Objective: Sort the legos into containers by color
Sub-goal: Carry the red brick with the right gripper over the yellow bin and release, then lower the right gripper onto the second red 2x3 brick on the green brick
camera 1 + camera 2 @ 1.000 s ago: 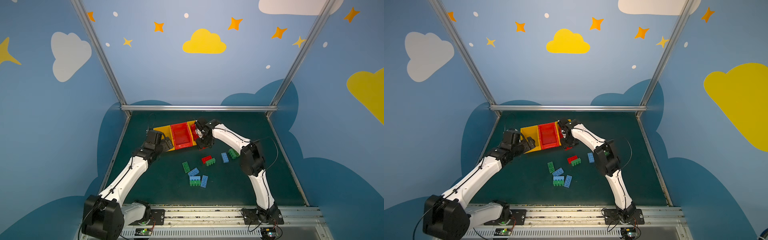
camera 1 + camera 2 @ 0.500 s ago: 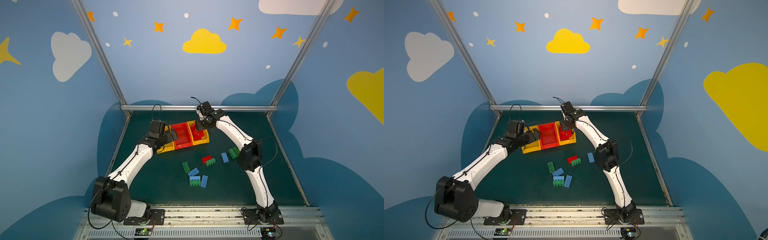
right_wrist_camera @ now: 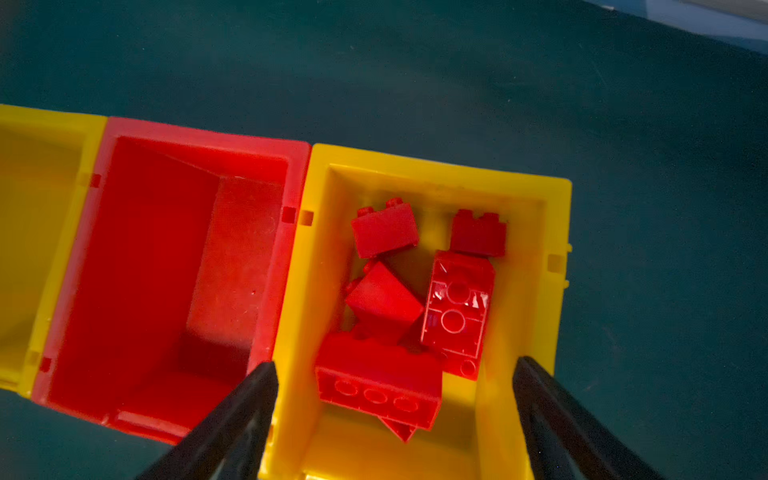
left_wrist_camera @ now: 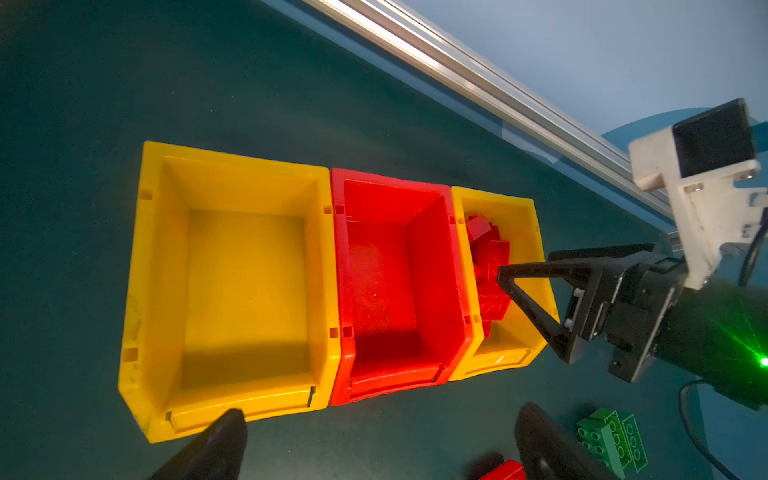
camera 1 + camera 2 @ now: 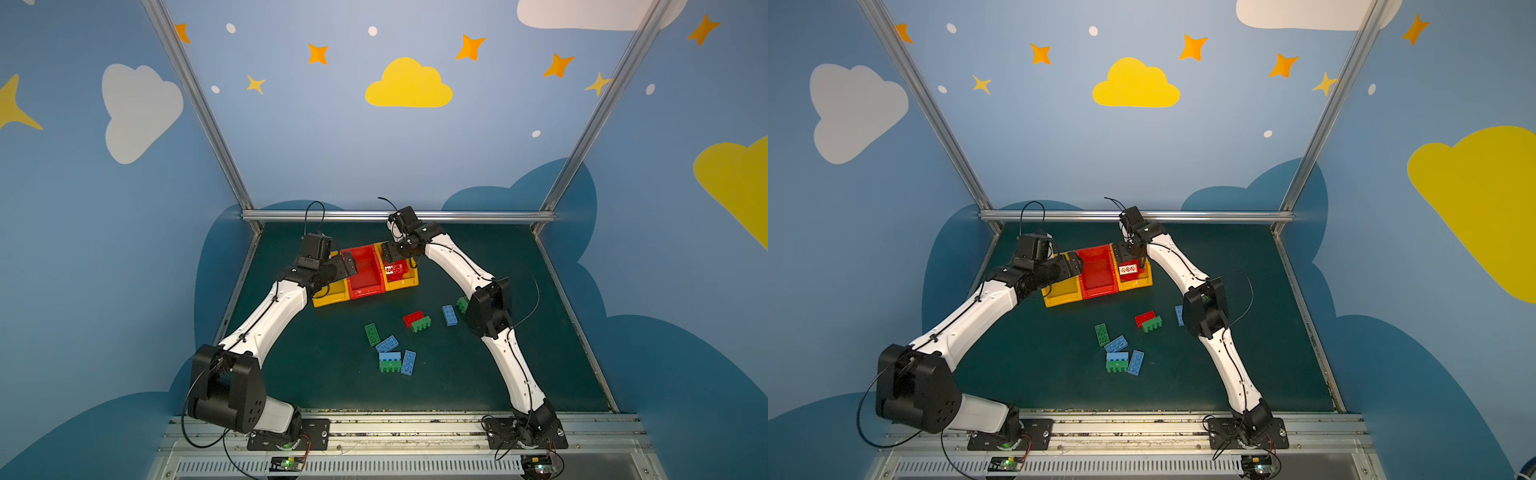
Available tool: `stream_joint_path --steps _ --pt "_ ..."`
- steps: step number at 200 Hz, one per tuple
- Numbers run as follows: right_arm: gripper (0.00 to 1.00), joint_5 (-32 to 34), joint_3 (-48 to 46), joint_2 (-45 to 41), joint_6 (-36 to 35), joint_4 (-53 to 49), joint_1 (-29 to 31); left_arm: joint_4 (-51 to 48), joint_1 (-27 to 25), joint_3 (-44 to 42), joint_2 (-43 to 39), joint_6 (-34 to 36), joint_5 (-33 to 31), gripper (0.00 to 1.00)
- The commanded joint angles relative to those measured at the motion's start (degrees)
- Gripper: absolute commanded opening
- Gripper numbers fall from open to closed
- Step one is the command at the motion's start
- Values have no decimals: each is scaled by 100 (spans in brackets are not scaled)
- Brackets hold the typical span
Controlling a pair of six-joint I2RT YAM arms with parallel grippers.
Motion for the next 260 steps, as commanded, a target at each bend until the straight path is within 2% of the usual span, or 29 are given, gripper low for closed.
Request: stream_joint_path --steps 1,30,57,65,86,111,133,138,182,260 --pt "87 76 -195 -599 -59 -259 -58 -123 27 120 149 26 212 100" --pt "88 -75 -1295 -1317 -181 -533 -50 -142 39 18 236 67 602 100" --pt "87 -156 -2607 -1982 49 -646 14 102 27 -402 135 -107 748 100" --pt "88 -167 -3065 -2180 107 -572 73 190 26 -538 75 -132 963 100" --pt "87 -199 -3951 -2601 258 -446 251 293 -50 -882 -125 -265 933 100" --pt "87 -270 -4593 -2842 441 -383 458 302 -146 -1263 -398 -438 853 100" --pt "87 -336 -4892 -2897 553 -395 645 239 -285 -1586 -702 -575 823 100" --pt "87 -349 -4940 -2898 570 -395 684 206 -324 -1658 -777 -608 632 100" --pt "87 -423 -5199 -2794 785 -324 926 59 -465 -2190 -1409 -823 325 100" --pt "87 -133 -5112 -2698 800 -460 924 -89 -491 -2277 -1733 -865 120 100"
